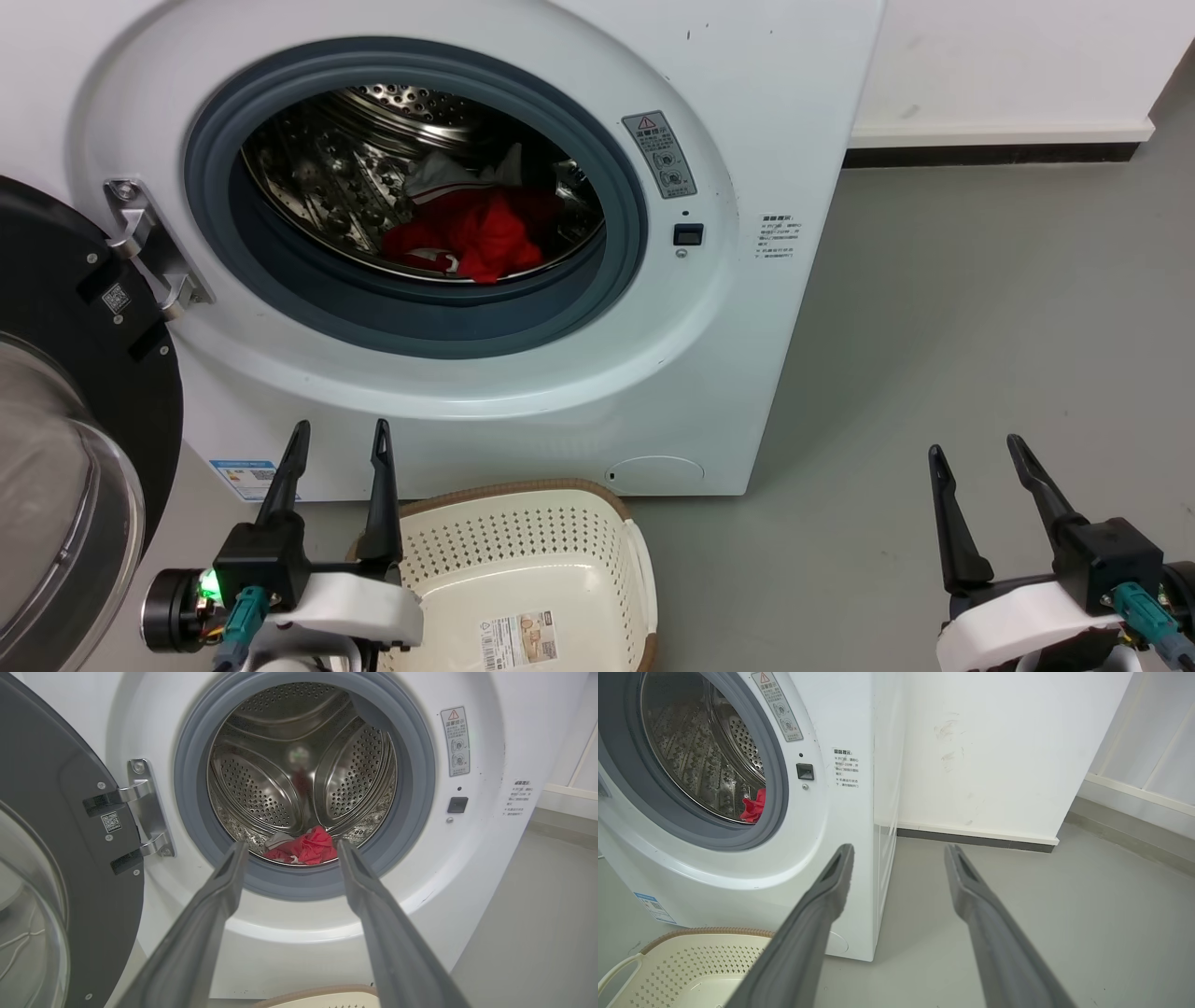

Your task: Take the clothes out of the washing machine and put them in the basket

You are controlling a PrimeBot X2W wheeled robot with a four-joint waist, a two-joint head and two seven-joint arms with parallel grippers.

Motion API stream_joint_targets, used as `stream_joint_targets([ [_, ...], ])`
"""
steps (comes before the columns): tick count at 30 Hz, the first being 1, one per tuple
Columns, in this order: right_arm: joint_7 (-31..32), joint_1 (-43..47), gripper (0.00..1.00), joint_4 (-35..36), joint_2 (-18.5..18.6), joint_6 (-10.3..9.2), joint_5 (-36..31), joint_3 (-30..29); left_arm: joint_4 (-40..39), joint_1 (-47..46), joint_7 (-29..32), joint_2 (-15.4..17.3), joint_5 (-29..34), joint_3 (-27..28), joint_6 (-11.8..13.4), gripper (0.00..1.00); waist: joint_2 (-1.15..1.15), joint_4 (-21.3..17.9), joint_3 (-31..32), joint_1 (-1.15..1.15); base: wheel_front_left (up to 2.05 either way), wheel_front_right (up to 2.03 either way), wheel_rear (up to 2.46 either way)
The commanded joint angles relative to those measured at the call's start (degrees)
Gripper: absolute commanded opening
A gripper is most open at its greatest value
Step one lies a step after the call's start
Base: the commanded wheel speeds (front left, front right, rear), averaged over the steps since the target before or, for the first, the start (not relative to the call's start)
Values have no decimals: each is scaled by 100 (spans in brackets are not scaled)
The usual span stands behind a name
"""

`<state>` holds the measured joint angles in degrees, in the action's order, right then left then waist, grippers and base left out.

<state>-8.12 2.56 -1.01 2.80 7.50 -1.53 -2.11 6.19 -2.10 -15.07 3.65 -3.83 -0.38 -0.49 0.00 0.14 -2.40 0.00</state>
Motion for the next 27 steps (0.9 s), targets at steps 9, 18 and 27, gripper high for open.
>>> stream_joint_targets([
  [9,-30,-219,100,102,15,-2,104,106,359,-675,-15,-23,13,18,38,100,0,-132,-297,0,0,0,0],
  [18,-58,-522,100,197,14,-2,116,189,1575,-2072,62,260,-51,135,-25,100,0,-483,-1021,0,0,0,0],
  [27,-294,-977,100,81,10,-2,294,355,2586,-3547,583,808,-40,254,-34,100,0,-965,-1965,0,0,0,0],
])
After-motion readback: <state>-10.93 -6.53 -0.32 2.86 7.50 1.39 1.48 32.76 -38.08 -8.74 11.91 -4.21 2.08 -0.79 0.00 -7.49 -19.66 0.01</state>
